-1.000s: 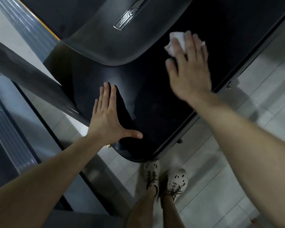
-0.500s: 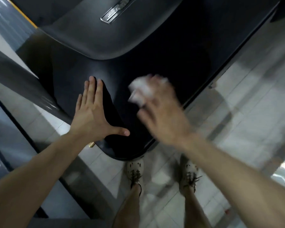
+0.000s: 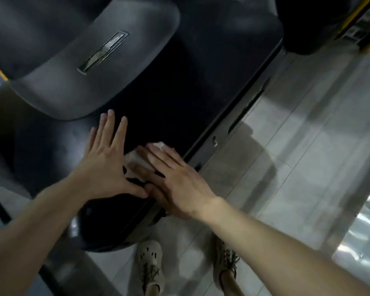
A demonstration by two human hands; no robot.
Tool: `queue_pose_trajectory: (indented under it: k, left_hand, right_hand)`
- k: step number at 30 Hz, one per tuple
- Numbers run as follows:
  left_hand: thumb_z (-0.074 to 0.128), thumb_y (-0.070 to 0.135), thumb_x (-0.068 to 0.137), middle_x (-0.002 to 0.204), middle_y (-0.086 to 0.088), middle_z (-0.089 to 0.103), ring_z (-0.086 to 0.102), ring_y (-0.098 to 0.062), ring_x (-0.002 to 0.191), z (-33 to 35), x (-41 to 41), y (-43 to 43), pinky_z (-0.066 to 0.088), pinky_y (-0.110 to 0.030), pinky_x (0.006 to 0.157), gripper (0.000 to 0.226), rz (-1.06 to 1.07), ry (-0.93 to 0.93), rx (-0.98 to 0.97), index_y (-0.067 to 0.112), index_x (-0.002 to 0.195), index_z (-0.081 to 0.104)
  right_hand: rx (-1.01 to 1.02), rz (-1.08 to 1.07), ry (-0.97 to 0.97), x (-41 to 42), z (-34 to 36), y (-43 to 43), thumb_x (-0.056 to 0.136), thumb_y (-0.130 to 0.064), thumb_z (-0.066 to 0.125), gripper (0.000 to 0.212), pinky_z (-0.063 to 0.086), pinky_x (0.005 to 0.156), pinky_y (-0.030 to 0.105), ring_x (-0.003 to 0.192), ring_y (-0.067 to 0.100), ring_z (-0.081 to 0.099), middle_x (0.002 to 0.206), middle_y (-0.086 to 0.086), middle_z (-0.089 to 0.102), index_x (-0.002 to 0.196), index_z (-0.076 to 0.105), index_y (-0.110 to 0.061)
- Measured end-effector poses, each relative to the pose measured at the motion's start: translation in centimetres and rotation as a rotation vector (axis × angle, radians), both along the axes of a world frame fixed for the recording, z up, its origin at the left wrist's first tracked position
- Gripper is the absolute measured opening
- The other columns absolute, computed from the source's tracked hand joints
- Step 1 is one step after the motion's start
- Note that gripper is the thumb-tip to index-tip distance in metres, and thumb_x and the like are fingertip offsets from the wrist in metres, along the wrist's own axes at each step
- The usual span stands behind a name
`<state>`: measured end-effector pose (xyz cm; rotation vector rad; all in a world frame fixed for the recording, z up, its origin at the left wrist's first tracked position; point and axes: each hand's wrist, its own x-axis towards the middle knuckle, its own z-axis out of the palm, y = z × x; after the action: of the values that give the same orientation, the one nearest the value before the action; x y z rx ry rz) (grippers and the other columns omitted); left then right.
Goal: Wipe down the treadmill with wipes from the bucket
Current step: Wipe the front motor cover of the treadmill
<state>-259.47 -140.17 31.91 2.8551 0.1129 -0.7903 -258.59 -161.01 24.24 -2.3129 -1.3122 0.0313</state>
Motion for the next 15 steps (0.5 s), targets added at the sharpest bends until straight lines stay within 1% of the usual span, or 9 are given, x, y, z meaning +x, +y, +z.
queue_pose_trajectory:
  k: [1, 2, 3, 5, 7, 9, 10, 13, 15]
  left_hand:
    - [0.071, 0.101, 0.033, 0.164, -0.004, -0.049, -0.045, -0.016, 0.152, 0.2, 1.6, -0.8, -0.013, -0.045, 0.132, 0.184, -0.035, 0.038, 0.021, 0.024, 0.161, -0.036]
    - [0.072, 0.101, 0.033, 0.163, -0.004, -0.051, -0.047, -0.016, 0.150, 0.5, 3.0, -1.7, -0.014, -0.045, 0.132, 0.185, -0.054, 0.072, 0.037, 0.024, 0.159, -0.039]
    - [0.074, 0.100, 0.034, 0.163, -0.005, -0.051, -0.048, -0.017, 0.150, 0.7, 4.4, -2.8, -0.015, -0.046, 0.132, 0.185, -0.058, 0.097, 0.050, 0.024, 0.158, -0.041]
    - [0.072, 0.100, 0.036, 0.163, -0.006, -0.050, -0.047, -0.020, 0.151, 1.0, 7.3, -5.1, -0.015, -0.046, 0.132, 0.183, -0.062, 0.114, 0.057, 0.022, 0.158, -0.041]
    - [0.073, 0.099, 0.038, 0.163, -0.007, -0.050, -0.046, -0.021, 0.151, 0.9, 10.2, -7.3, -0.015, -0.049, 0.132, 0.183, -0.064, 0.107, 0.053, 0.020, 0.158, -0.041]
    - [0.077, 0.097, 0.038, 0.163, -0.009, -0.050, -0.046, -0.024, 0.151, 0.3, 12.7, -8.9, -0.014, -0.052, 0.131, 0.186, -0.041, 0.111, 0.073, 0.017, 0.157, -0.042]
    - [0.078, 0.096, 0.037, 0.162, -0.010, -0.051, -0.047, -0.026, 0.150, 0.0, 13.6, -9.4, -0.014, -0.055, 0.131, 0.188, -0.020, 0.126, 0.092, 0.015, 0.155, -0.044]
    - [0.082, 0.092, 0.038, 0.150, -0.013, -0.063, -0.056, -0.031, 0.142, -1.3, 14.6, -10.1, -0.020, -0.061, 0.126, 0.191, 0.013, 0.181, 0.152, 0.012, 0.147, -0.052]
    - [0.083, 0.091, 0.041, 0.142, -0.014, -0.069, -0.061, -0.032, 0.137, -1.6, 14.6, -10.2, -0.024, -0.062, 0.123, 0.190, 0.022, 0.222, 0.171, 0.011, 0.141, -0.058]
  right_hand:
    - [0.029, 0.062, -0.014, 1.1, -0.4, -1.6, 0.114, -0.031, 0.046, 0.052, 0.014, 0.132, 0.050, 0.164, 0.027, 0.013, 0.175, 0.009, 0.023, 0.164, 0.037, -0.021]
    - [0.039, 0.041, -0.051, 3.6, -0.9, -3.2, 0.114, -0.028, 0.047, 0.051, 0.016, 0.132, 0.051, 0.163, 0.028, 0.016, 0.174, 0.011, 0.026, 0.163, 0.039, -0.019]
    - [0.022, -0.054, -0.070, 6.8, -1.5, -4.9, 0.113, -0.026, 0.045, 0.051, 0.018, 0.131, 0.053, 0.163, 0.031, 0.019, 0.173, 0.013, 0.027, 0.163, 0.040, -0.017]
    - [-0.024, -0.365, -0.054, 14.1, -1.6, -8.2, 0.113, -0.033, 0.036, 0.055, 0.019, 0.130, 0.057, 0.162, 0.034, 0.018, 0.174, 0.017, 0.022, 0.166, 0.034, -0.018]
    - [-0.051, -0.656, 0.077, 19.0, -0.7, -10.3, 0.114, -0.042, 0.022, 0.058, 0.011, 0.132, 0.052, 0.164, 0.029, 0.008, 0.178, 0.013, 0.009, 0.169, 0.022, -0.025]
    - [-0.052, -0.741, 0.087, 18.6, -0.4, -9.2, 0.114, -0.043, 0.019, 0.059, 0.005, 0.134, 0.050, 0.165, 0.029, 0.002, 0.178, 0.012, 0.003, 0.170, 0.017, -0.026]
    - [-0.060, -0.657, 0.019, 16.9, -0.5, -8.3, 0.114, -0.040, 0.021, 0.058, 0.004, 0.133, 0.051, 0.165, 0.032, 0.003, 0.178, 0.015, 0.004, 0.170, 0.018, -0.025]
    - [0.036, -0.141, -0.028, 11.7, -1.8, -8.8, 0.113, -0.026, 0.044, 0.055, 0.012, 0.132, 0.054, 0.164, 0.032, 0.010, 0.175, 0.015, 0.019, 0.166, 0.033, -0.020]
    - [0.025, -0.012, -0.100, 14.8, -2.2, -11.2, 0.111, -0.025, 0.051, 0.055, 0.018, 0.131, 0.053, 0.163, 0.031, 0.018, 0.174, 0.014, 0.025, 0.164, 0.039, -0.018]
